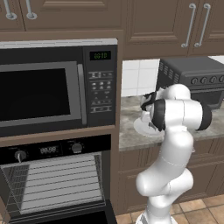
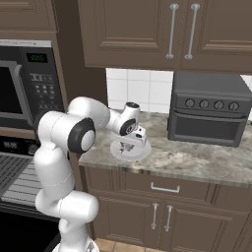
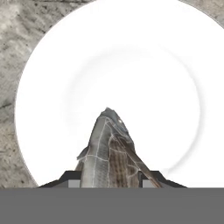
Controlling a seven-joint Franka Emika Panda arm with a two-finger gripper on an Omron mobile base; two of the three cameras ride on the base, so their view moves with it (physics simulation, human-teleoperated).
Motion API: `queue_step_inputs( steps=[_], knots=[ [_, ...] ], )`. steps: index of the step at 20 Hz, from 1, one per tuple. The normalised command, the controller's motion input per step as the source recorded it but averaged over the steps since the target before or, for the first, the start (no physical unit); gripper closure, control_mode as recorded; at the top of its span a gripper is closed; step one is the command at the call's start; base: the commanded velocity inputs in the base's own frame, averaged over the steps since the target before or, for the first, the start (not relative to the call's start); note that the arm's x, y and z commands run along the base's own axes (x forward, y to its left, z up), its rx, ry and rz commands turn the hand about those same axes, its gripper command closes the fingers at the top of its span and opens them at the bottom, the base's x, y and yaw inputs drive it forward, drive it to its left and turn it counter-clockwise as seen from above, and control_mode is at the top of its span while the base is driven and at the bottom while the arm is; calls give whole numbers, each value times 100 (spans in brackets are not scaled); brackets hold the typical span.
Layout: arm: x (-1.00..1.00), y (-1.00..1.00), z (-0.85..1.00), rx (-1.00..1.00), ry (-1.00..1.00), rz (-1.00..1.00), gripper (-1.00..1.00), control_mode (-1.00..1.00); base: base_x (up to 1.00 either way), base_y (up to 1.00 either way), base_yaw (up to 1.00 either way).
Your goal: Take the fish from the oven and place it on the plate on the counter.
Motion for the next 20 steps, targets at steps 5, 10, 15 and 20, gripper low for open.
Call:
queue_step_inputs(
  steps=[5, 10, 15, 20],
  knots=[
    [20, -5, -10, -1, -1, 0, 100, -100, 0, 0, 0],
    [12, -1, -24, 0, 0, 0, 100, -100, 0, 0, 0],
    [4, 0, -10, 0, 0, 0, 100, -100, 0, 0, 0],
    [12, 0, -10, 0, 0, 0, 100, -100, 0, 0, 0]
  ],
)
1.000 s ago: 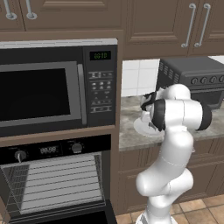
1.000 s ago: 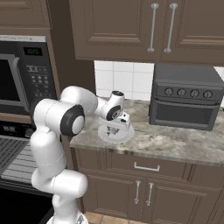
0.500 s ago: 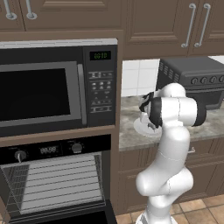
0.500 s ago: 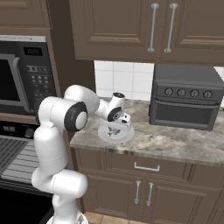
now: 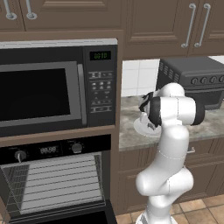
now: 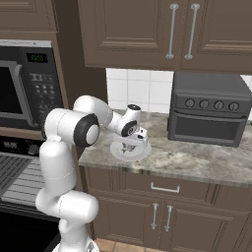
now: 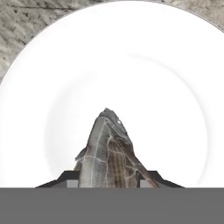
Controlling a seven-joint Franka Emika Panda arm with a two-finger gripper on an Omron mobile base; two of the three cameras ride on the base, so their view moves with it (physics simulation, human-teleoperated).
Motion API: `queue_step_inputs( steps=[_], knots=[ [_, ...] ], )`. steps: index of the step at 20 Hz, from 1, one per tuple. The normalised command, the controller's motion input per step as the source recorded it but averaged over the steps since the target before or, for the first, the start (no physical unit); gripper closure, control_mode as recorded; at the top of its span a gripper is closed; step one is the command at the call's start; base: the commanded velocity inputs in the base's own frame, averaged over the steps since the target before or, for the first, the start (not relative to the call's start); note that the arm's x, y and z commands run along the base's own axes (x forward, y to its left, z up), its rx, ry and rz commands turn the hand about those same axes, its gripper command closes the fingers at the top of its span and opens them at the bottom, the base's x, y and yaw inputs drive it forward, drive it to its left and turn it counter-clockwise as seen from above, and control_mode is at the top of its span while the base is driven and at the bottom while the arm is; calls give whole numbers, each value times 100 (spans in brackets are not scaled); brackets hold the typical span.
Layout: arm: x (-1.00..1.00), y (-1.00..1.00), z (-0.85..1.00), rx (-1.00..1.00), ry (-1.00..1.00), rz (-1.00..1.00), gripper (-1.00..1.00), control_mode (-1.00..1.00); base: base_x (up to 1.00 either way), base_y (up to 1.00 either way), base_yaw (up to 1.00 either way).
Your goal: Take the fish from the oven and place it on the plate on the counter.
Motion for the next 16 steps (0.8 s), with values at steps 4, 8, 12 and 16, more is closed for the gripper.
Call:
queue_step_inputs(
  steps=[4, 8, 12, 16],
  knots=[
    [8, 0, -6, 0, 0, 0, 100, -100, 0, 0, 0],
    [0, 0, 0, 0, 0, 0, 100, -100, 0, 0, 0],
    [0, 0, 0, 0, 0, 0, -100, -100, 0, 0, 0],
    [0, 0, 0, 0, 0, 0, -100, -100, 0, 0, 0]
  ],
)
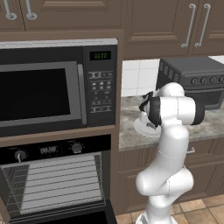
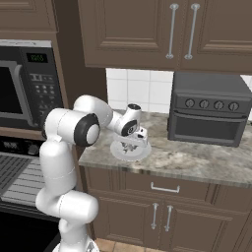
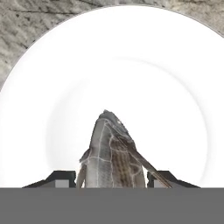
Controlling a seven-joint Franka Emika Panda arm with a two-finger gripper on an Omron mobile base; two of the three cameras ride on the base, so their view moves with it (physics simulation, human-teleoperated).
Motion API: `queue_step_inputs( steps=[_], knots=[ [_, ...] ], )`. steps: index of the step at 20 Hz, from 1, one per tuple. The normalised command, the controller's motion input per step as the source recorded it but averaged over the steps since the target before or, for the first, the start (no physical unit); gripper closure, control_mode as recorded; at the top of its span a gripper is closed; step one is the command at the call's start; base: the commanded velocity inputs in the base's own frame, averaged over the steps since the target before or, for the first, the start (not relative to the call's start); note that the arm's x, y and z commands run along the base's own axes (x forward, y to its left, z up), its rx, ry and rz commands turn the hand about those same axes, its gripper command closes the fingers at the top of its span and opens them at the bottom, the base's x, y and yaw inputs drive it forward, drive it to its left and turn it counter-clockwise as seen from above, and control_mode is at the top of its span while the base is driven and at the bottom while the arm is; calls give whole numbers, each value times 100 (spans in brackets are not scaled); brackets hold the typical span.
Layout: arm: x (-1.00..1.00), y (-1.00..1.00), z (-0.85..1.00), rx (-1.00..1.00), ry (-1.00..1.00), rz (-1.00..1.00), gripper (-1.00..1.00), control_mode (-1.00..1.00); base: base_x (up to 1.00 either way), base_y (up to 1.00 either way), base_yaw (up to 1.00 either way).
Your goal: Take the fish from the oven and place it on the plate on the counter.
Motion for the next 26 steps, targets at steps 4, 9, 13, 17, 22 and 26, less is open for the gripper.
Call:
queue_step_inputs(
  steps=[4, 9, 13, 17, 22, 26],
  knots=[
    [1, 0, 4, -2, 0, 0, -100, -100, 0, 0, 0],
    [-2, 0, 31, -2, -3, 0, -100, -100, 0, 0, 0],
    [-29, 0, 77, 0, -18, 0, -100, -100, 0, 0, 0],
    [-64, 0, 83, 0, -25, 0, -100, -100, 0, 0, 0],
    [-99, 0, 57, 0, -27, 0, -100, -100, 0, 0, 0],
    [-100, 11, 52, -4, -26, 0, -100, -100, 0, 0, 0]
  ],
)
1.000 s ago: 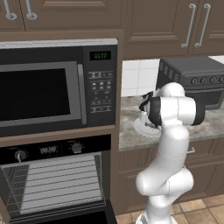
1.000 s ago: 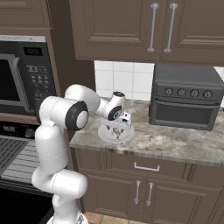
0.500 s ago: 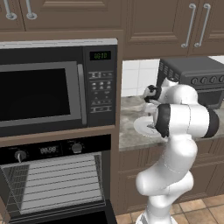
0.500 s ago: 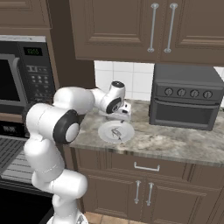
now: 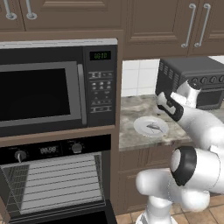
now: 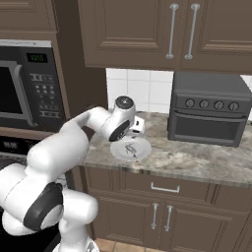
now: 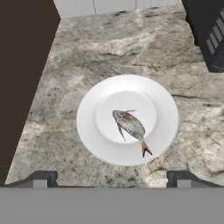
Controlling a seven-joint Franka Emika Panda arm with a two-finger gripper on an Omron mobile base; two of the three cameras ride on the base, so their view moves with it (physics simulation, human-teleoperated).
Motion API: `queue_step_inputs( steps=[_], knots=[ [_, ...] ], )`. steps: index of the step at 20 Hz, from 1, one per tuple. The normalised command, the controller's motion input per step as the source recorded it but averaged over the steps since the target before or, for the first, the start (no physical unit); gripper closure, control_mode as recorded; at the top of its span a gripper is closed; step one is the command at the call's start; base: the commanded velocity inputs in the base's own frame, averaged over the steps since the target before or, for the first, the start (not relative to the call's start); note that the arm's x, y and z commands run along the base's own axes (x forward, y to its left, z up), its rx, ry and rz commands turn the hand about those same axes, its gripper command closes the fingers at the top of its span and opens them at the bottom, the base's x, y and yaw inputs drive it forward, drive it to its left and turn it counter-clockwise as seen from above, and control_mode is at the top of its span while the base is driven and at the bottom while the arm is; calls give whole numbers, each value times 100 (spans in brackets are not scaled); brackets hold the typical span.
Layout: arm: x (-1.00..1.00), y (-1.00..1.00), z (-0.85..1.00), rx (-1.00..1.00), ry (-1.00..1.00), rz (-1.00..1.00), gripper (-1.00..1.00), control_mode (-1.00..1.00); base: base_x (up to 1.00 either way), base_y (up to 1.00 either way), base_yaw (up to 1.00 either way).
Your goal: Take the fish from the oven and place it on the plate on the counter.
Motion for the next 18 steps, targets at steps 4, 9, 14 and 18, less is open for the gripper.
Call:
queue_step_inputs(
  steps=[4, 9, 14, 18],
  knots=[
    [-100, 31, 58, -8, -21, 1, -100, -100, 0, 0, 0],
    [-100, 44, 67, -11, -19, 1, -100, -100, 0, 0, 0],
    [-94, 41, 62, -12, -19, 1, -100, -100, 0, 0, 0],
    [-87, 36, 58, -11, -18, 1, -100, -100, 0, 0, 0]
  ],
)
